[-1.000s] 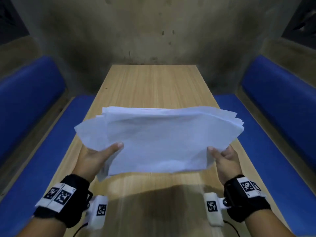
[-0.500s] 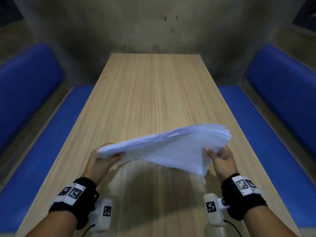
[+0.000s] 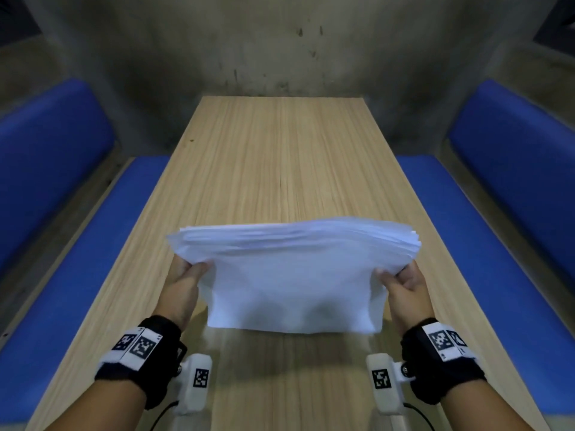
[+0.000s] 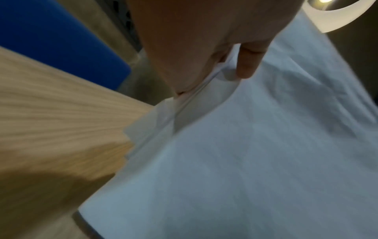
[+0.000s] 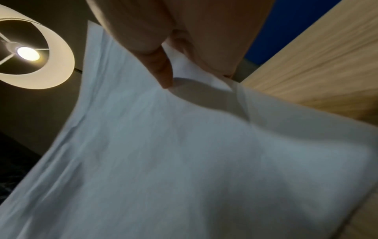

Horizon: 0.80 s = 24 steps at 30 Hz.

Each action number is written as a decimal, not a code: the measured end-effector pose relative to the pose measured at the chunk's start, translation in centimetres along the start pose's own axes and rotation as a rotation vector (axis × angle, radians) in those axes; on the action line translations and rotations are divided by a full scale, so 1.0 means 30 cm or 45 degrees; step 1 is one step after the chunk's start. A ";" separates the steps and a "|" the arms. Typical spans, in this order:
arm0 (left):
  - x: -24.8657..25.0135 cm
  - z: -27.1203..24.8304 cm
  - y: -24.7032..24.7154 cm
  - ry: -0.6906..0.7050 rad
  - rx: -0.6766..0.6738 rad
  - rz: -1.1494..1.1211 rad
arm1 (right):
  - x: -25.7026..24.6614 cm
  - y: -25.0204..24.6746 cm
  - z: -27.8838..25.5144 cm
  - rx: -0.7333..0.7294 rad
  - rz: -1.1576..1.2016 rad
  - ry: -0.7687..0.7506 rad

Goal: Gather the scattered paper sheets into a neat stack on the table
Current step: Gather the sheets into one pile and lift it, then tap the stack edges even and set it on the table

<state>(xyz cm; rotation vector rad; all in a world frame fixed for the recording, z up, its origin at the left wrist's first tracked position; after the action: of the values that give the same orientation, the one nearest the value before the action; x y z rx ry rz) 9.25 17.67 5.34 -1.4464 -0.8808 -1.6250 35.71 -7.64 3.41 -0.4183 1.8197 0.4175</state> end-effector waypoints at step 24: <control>0.131 -0.024 -0.015 0.638 0.030 0.499 | -0.103 0.044 -0.060 0.078 -0.201 -0.354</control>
<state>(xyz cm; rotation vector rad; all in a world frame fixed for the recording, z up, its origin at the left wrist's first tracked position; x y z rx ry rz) 8.30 16.85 9.16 -1.0383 -0.3061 -1.5598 34.42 -7.12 6.96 -0.4353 1.5143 0.2935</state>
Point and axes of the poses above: each hand's wrist, its own z-axis towards the middle knuckle, its own y-axis out of the palm, x = y × z, the point moved 8 cm from there along z, towards the middle knuckle, and after that the axes turned 10 degrees about y, right-handed, at the moved point
